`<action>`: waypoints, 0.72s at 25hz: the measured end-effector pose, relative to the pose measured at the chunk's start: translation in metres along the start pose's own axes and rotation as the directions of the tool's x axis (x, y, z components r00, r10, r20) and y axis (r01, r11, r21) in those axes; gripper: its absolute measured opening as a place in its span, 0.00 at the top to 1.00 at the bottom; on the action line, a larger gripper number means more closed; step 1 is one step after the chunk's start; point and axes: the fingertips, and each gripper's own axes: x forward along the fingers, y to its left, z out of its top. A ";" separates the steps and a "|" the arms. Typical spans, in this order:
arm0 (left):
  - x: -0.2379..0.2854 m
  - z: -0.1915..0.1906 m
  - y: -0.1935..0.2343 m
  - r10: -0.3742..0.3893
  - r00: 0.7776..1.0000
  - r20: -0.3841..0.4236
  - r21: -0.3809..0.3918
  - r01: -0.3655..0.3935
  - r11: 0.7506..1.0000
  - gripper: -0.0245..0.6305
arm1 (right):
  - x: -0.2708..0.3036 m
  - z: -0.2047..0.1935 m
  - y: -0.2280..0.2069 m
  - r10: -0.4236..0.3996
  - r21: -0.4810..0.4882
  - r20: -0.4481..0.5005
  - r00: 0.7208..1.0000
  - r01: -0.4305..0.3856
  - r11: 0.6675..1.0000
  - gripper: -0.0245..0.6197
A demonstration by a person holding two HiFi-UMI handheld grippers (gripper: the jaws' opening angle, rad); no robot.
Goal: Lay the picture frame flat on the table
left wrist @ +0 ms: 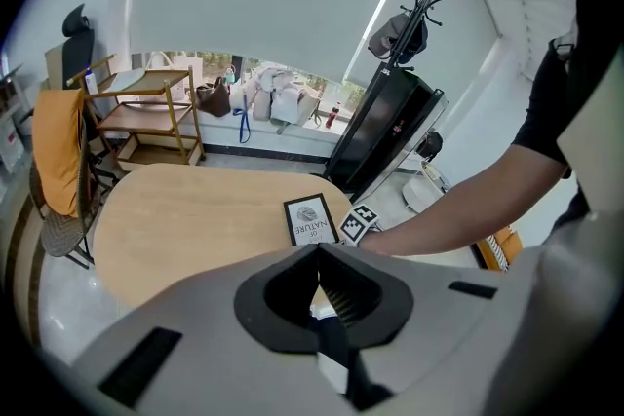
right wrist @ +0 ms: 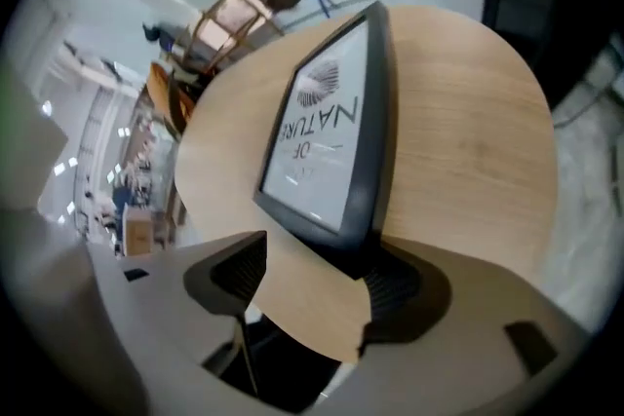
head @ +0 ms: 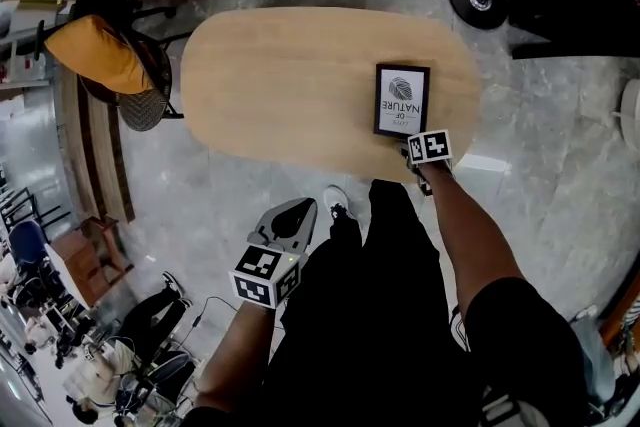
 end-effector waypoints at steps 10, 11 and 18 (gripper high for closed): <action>-0.014 -0.013 -0.008 0.005 1.000 0.029 0.018 -0.006 1.000 0.96 | 0.000 -0.027 -0.026 -0.258 -0.326 -0.171 0.951 0.192 0.926 0.53; -0.017 -0.013 -0.008 0.004 0.999 0.040 0.027 -0.005 1.000 0.96 | -0.006 -0.029 -0.025 -0.258 -0.314 -0.169 0.951 0.196 0.929 0.53; -0.052 -0.004 -0.023 -0.073 0.990 0.122 0.132 0.056 0.990 0.96 | -0.084 -0.019 0.010 -0.248 -0.160 0.070 0.966 0.256 0.953 0.75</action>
